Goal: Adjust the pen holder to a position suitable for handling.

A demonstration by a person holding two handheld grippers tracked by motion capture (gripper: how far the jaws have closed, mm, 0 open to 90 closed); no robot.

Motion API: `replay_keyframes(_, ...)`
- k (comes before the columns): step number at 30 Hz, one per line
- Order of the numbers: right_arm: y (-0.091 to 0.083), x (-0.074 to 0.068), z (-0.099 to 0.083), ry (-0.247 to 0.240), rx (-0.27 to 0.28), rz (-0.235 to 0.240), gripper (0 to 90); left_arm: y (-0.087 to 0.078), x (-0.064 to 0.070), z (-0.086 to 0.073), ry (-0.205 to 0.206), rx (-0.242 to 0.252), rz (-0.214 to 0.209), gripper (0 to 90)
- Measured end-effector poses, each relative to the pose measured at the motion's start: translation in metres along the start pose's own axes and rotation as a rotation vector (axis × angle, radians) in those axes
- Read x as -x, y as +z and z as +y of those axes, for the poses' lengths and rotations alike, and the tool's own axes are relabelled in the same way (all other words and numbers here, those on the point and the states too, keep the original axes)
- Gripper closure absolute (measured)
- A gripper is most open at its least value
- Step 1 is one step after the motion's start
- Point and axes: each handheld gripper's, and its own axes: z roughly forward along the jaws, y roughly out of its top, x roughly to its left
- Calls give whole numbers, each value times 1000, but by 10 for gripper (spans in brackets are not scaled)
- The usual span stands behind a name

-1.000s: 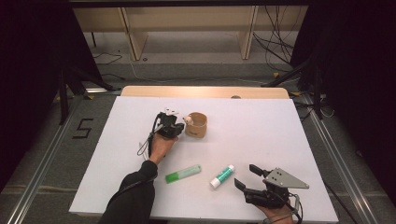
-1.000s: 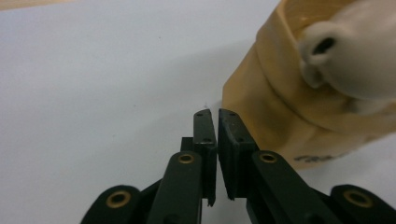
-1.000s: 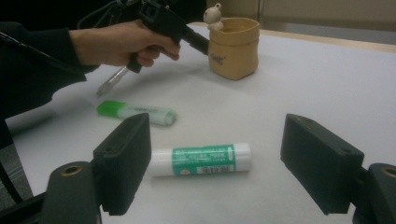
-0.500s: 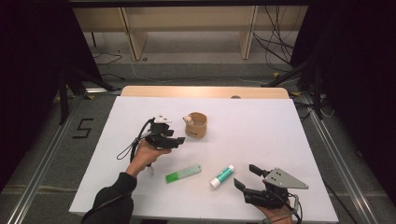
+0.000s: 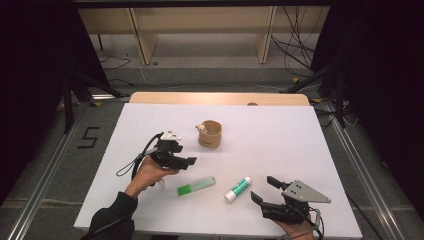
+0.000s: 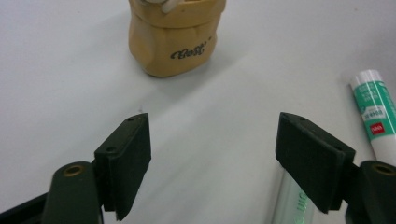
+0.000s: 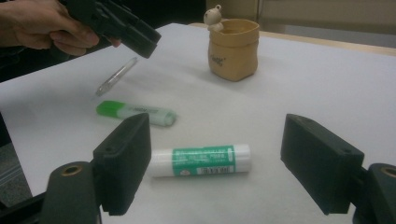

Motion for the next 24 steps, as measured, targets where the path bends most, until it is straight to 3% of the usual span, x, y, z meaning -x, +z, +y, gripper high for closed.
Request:
replay_keyframes(9,0,0,-1,-4,3,5,249,-13,11,-6,51,1,-22,224)
replay_keyframes(24,-1,4,-2,-5,-1,6,247,-21,20,-21,103,-48,-26,193)
